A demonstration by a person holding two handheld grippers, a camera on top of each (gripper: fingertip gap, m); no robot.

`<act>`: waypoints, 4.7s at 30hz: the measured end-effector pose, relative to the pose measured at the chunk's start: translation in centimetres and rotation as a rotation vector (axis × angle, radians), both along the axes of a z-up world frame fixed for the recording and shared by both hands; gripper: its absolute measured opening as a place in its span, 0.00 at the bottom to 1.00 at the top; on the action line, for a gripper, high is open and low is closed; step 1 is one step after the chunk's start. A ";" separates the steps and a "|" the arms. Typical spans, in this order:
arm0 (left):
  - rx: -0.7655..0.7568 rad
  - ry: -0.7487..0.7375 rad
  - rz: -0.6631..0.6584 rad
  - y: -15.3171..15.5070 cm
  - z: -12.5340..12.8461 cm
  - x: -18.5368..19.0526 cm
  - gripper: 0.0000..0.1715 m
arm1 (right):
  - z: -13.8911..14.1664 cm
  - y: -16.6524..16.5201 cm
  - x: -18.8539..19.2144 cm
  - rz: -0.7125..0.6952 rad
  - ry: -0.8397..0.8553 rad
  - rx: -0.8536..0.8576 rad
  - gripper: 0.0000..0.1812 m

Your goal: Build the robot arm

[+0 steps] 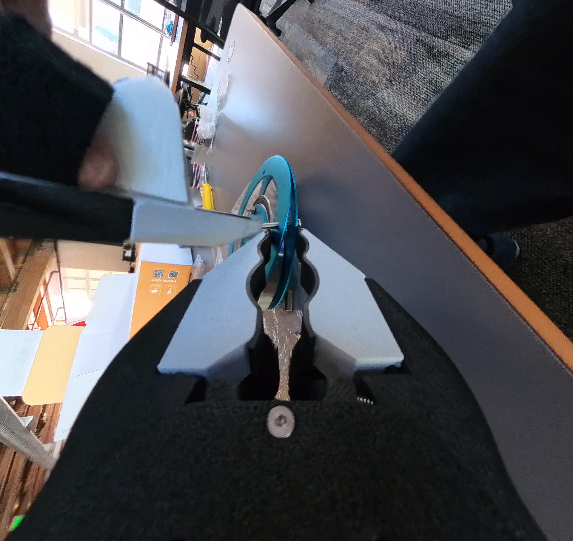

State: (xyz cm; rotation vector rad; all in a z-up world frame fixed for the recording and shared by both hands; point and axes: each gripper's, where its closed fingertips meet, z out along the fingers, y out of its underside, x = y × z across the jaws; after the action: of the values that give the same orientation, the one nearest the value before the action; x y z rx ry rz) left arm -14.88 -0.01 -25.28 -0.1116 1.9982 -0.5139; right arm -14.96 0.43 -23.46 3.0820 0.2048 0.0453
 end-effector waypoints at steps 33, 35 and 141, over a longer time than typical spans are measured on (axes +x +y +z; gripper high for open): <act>-0.070 0.020 -0.054 0.3 0.1 -0.3 0.09 | 1.2 0.7 -0.6 1.922 0.599 0.050 0.13; -0.074 0.022 -0.054 0.3 0.1 -0.3 0.09 | 1.1 0.4 -0.5 1.916 0.645 0.007 0.11; -0.054 0.001 -0.003 -0.4 0.0 0.2 0.09 | 0.0 -0.5 0.1 0.085 0.102 -0.169 0.02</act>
State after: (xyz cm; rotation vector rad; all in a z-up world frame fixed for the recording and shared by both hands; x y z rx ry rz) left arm -14.68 -0.42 -25.32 -0.1421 1.9866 -0.5700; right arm -14.88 -0.11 -23.43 2.9085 0.3265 -0.1200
